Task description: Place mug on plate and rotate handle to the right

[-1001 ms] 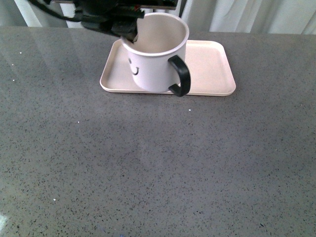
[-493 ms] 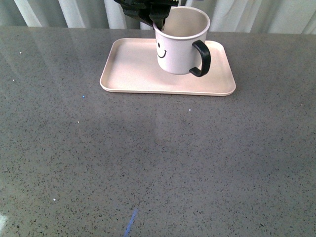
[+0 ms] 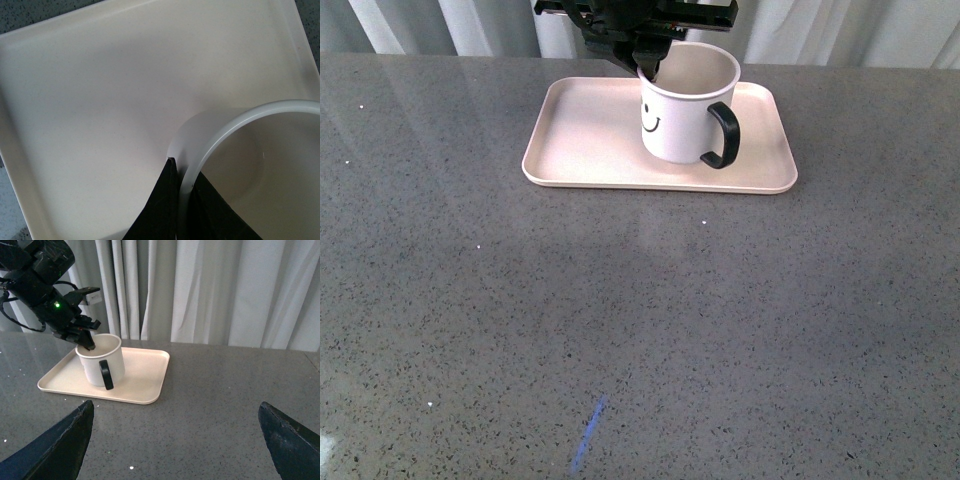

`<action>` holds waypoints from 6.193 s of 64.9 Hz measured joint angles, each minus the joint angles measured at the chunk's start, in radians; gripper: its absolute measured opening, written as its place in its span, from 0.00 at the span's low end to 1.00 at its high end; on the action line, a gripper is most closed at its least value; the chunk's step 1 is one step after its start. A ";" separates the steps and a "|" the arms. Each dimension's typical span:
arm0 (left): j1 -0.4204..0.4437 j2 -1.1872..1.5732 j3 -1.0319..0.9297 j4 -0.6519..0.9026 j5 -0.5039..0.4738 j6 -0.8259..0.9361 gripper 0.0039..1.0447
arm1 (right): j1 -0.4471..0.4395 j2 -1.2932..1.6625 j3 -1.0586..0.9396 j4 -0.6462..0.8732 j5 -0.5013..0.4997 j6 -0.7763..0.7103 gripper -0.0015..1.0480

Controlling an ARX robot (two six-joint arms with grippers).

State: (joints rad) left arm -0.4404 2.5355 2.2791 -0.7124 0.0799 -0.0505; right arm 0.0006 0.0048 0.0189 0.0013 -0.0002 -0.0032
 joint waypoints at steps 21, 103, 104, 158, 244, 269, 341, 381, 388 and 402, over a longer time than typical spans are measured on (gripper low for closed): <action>0.016 0.111 0.187 -0.096 -0.001 0.009 0.02 | 0.000 0.000 0.000 0.000 0.000 0.000 0.91; 0.064 -0.297 -0.327 0.315 0.061 0.031 0.91 | 0.000 0.000 0.000 0.000 0.000 0.000 0.91; 0.064 -0.324 -0.366 0.355 0.048 0.029 0.91 | 0.000 0.000 0.000 0.000 0.000 0.000 0.91; 0.346 -1.472 -2.092 1.585 -0.167 0.043 0.01 | 0.000 0.000 0.000 0.000 0.000 0.000 0.91; 0.437 -2.336 -2.266 0.914 -0.080 0.044 0.01 | 0.000 0.000 0.000 0.000 0.000 0.000 0.91; 0.437 -2.519 -2.266 0.712 -0.080 0.045 0.01 | 0.000 0.000 0.000 0.000 0.000 0.000 0.91; 0.437 -2.520 -2.266 0.712 -0.080 0.047 0.91 | -0.066 1.243 0.723 0.013 -0.351 -0.285 0.91; 0.437 -2.520 -2.266 0.712 -0.080 0.047 0.91 | 0.117 2.177 1.712 -0.356 -0.148 -0.089 0.91; 0.437 -2.520 -2.266 0.712 -0.080 0.047 0.91 | 0.131 2.242 1.789 -0.399 -0.140 -0.069 0.91; 0.437 -2.520 -2.266 0.712 -0.080 0.047 0.91 | 0.145 2.259 1.794 -0.408 -0.122 -0.046 0.91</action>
State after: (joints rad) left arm -0.0032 0.0158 0.0135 -0.0002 0.0002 -0.0040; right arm 0.1452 2.2642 1.8133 -0.4068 -0.1219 -0.0490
